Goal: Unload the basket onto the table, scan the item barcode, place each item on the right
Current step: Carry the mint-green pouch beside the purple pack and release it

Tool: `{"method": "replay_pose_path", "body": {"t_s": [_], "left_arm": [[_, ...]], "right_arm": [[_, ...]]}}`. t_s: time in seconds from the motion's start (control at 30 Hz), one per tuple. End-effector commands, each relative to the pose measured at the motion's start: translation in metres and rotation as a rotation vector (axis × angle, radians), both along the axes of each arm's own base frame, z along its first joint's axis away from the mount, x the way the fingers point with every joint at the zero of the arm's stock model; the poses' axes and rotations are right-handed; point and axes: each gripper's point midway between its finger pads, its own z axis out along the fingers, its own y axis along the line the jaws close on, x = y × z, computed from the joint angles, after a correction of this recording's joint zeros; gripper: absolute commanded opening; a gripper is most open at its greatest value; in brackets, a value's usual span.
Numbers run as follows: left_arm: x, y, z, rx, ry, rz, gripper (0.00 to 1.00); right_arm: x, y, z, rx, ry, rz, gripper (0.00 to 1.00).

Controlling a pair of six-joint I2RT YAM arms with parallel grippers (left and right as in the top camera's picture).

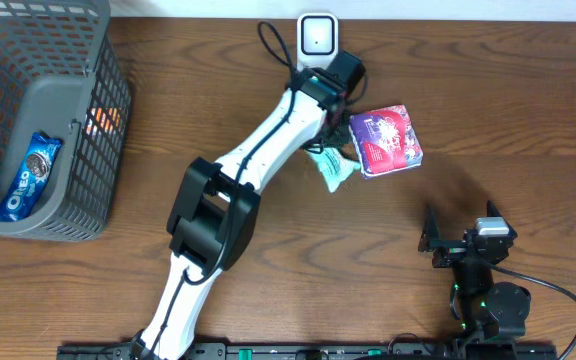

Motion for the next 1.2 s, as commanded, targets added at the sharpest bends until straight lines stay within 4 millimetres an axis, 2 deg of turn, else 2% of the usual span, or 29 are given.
{"method": "replay_pose_path", "body": {"t_s": [0.0, 0.2, 0.37, 0.47, 0.6, 0.7, 0.9, 1.03, 1.17], "left_arm": [[-0.011, -0.002, 0.002, -0.008, 0.020, 0.088, 0.39], [-0.012, -0.020, -0.003, -0.041, 0.007, 0.060, 0.40], [-0.007, -0.020, -0.002, -0.043, -0.015, 0.025, 0.40], [0.004, -0.005, -0.002, 0.008, -0.052, 0.041, 0.35], [0.023, 0.026, 0.000, 0.095, -0.111, 0.104, 0.34], [0.029, 0.041, -0.001, 0.099, -0.097, 0.145, 0.24], [0.013, 0.044, -0.007, 0.041, 0.024, 0.163, 0.08], [0.001, 0.042, -0.014, 0.053, 0.070, 0.221, 0.08], [-0.003, 0.027, -0.025, 0.052, 0.068, 0.200, 0.08]], "right_arm": [[0.000, -0.003, 0.000, 0.017, 0.001, -0.013, 0.99], [0.000, -0.003, -0.001, 0.017, 0.001, -0.013, 0.99], [0.000, -0.003, -0.001, 0.017, 0.001, -0.013, 0.99], [0.000, -0.003, -0.001, 0.017, 0.001, -0.013, 0.99], [0.000, -0.003, -0.001, 0.017, 0.001, -0.013, 0.99], [0.000, -0.003, -0.001, 0.017, 0.001, -0.013, 0.99], [0.000, -0.003, -0.001, 0.017, 0.001, -0.013, 0.99], [0.000, -0.003, -0.001, 0.017, 0.001, -0.013, 0.99], [0.000, -0.003, -0.001, 0.017, 0.001, -0.013, 0.99]]}}
